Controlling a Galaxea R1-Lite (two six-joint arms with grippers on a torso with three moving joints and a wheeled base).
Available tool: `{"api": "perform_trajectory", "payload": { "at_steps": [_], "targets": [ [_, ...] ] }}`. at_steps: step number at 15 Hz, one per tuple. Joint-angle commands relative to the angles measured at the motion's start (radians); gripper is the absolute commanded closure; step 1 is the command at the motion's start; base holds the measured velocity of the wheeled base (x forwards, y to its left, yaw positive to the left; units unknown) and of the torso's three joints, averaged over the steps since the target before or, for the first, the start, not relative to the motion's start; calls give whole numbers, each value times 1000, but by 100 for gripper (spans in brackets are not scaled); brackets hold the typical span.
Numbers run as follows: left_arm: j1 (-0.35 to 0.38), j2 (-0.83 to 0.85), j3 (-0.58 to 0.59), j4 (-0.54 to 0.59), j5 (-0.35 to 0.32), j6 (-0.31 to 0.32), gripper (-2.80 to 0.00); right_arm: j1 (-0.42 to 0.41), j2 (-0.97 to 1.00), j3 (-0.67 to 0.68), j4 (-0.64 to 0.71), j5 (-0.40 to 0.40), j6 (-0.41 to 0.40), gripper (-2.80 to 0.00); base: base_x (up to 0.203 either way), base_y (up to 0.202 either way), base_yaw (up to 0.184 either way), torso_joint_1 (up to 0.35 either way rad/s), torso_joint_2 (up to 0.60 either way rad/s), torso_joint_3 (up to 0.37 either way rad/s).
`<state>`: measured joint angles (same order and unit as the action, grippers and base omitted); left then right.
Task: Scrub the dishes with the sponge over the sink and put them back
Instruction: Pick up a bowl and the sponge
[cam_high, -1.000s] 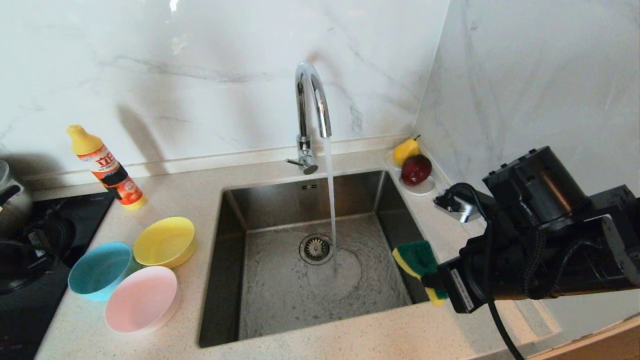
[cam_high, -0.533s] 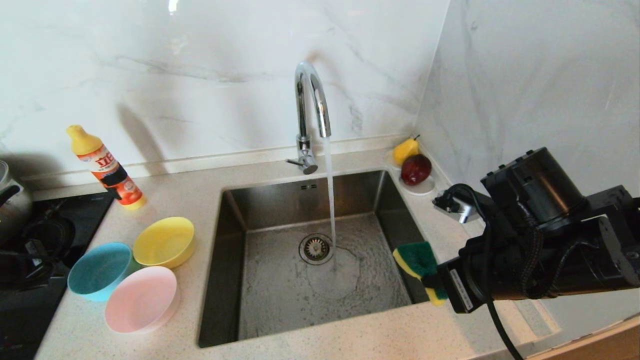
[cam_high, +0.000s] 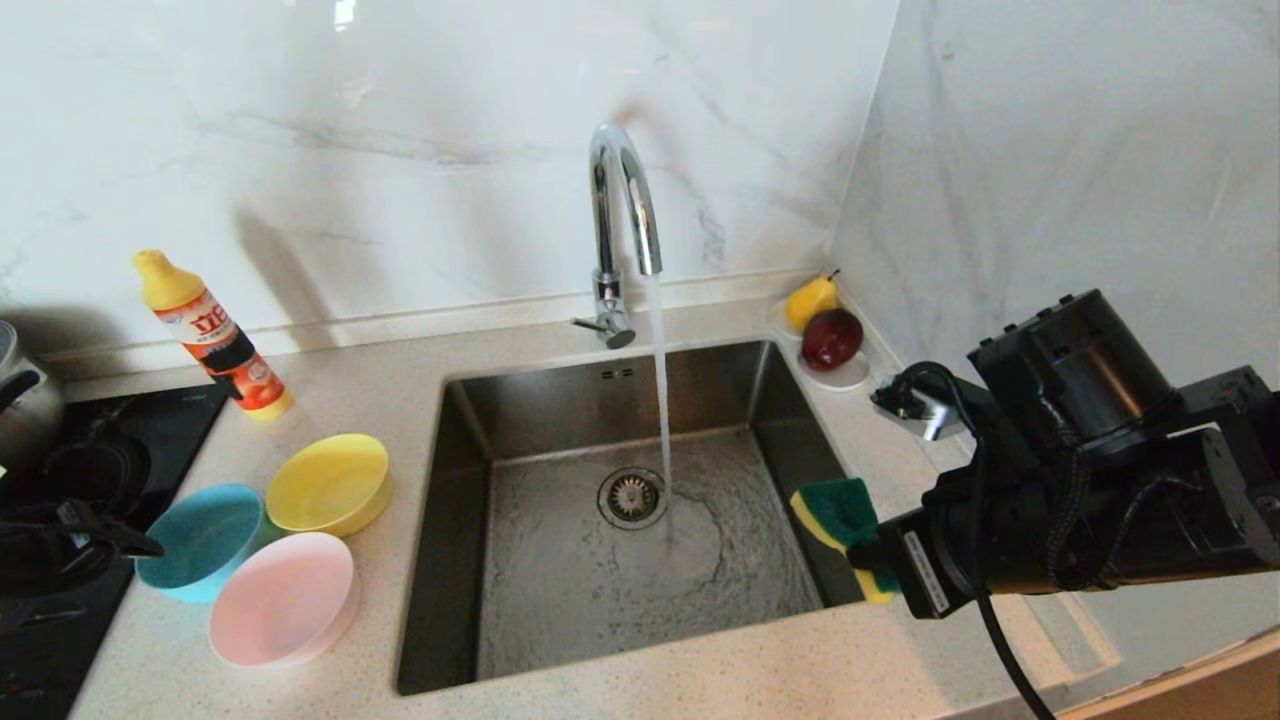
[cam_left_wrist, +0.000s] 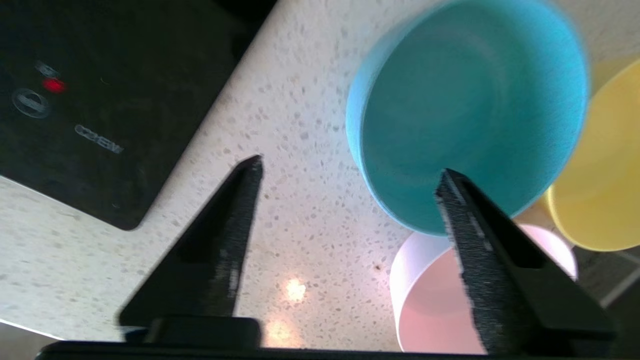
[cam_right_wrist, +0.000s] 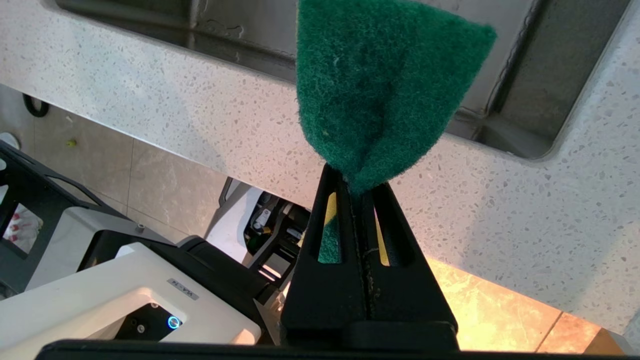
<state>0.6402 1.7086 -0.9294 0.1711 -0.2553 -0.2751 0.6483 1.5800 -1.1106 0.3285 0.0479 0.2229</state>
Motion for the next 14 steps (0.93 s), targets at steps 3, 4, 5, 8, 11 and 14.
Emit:
{"api": "perform_trajectory", "payload": {
  "at_steps": [3,4,5,8,11,14],
  "targets": [
    [2,35,12,0,-5,-7,-280,-2,0,0,1,1,3,0,0,0,0,0,0,0],
    [4,37,12,-1,-5,-7,-280,-2,0,0,1,1,3,0,0,0,0,0,0,0],
    [6,37,17,-1,-5,-7,-280,-2,0,0,1,1,3,0,0,0,0,0,0,0],
    [7,69,18,-1,-6,-10,-280,-2,5,0,1,0,3,0,0,0,0,0,0,0],
    [7,124,25,-1,-7,-29,-280,-2,5,0,1,0,3,0,0,0,0,0,0,0],
    [7,120,31,-16,-7,-29,-280,-4,6,0,1,0,3,0,0,0,0,0,0,0]
  ]
}}
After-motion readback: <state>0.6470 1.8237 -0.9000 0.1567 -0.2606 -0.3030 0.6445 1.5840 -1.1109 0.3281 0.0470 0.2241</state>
